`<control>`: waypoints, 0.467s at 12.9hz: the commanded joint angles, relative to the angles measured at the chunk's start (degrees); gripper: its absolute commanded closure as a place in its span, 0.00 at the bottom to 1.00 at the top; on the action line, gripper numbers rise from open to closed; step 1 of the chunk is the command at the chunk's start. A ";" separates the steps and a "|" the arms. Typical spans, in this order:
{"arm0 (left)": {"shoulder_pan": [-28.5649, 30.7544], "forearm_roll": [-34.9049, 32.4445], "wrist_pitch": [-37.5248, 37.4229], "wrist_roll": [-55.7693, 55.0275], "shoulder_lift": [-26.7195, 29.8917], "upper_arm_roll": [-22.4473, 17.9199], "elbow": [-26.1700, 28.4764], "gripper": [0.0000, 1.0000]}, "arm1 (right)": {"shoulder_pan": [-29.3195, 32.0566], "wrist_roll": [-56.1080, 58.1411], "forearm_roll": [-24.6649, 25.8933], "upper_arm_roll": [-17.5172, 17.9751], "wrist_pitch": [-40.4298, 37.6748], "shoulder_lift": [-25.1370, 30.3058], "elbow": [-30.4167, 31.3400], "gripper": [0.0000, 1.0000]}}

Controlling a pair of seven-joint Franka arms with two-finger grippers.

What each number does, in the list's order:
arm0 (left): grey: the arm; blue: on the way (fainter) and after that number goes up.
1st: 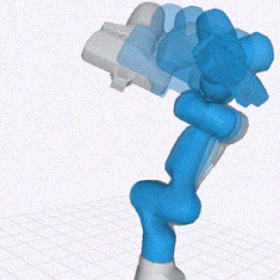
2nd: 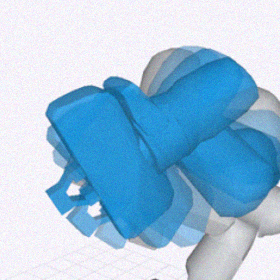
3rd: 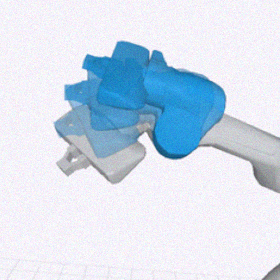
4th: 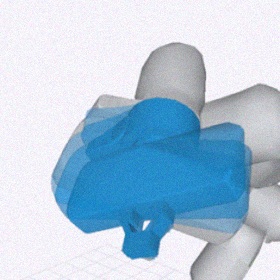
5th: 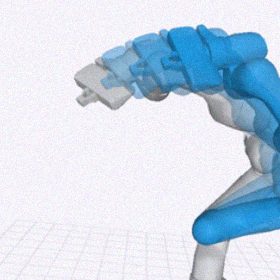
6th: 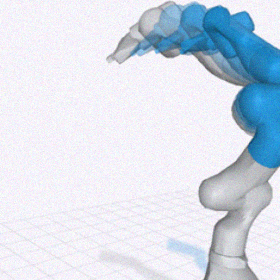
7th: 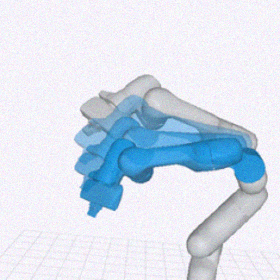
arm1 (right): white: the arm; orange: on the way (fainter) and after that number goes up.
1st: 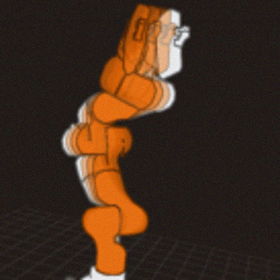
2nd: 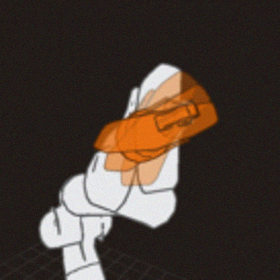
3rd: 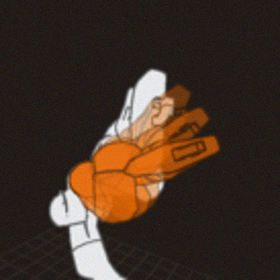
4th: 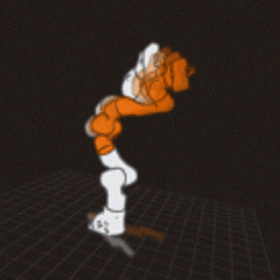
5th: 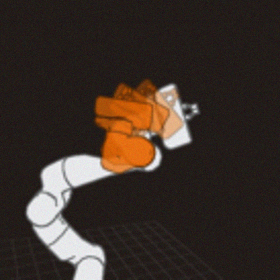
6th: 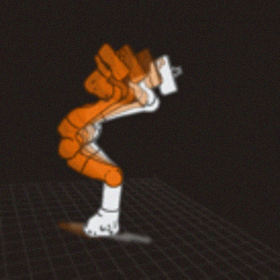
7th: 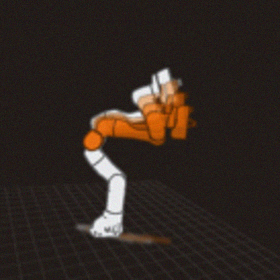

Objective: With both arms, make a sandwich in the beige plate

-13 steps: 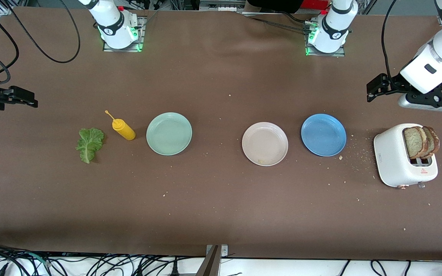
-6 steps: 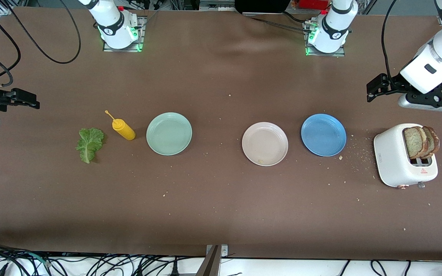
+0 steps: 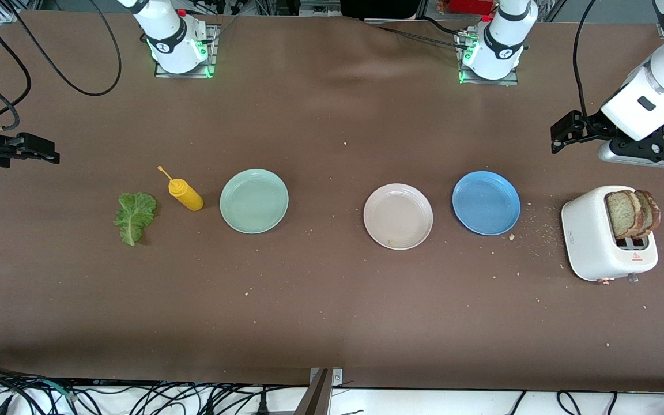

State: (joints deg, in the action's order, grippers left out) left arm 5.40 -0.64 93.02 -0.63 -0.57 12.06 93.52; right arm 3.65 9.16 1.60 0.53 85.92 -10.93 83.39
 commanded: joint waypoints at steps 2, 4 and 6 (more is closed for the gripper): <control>-0.04 1.61 -0.74 0.71 1.01 -0.29 0.34 0.00 | 0.39 -0.02 -0.45 -0.36 1.17 0.73 0.37 0.00; -0.04 1.61 -0.74 0.71 1.01 -0.29 0.34 0.00 | 0.39 -0.02 -0.45 -1.14 2.58 0.82 0.37 0.00; -0.04 1.61 -0.74 0.71 1.01 -0.29 0.34 0.00 | 0.39 -0.11 -0.54 -1.33 2.85 0.82 0.29 0.00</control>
State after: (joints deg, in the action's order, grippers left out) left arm 5.40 -0.64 93.02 -0.63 -0.57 12.06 93.52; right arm 3.71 9.13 1.60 -0.70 88.25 -10.89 83.37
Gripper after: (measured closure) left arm 0.000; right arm 0.000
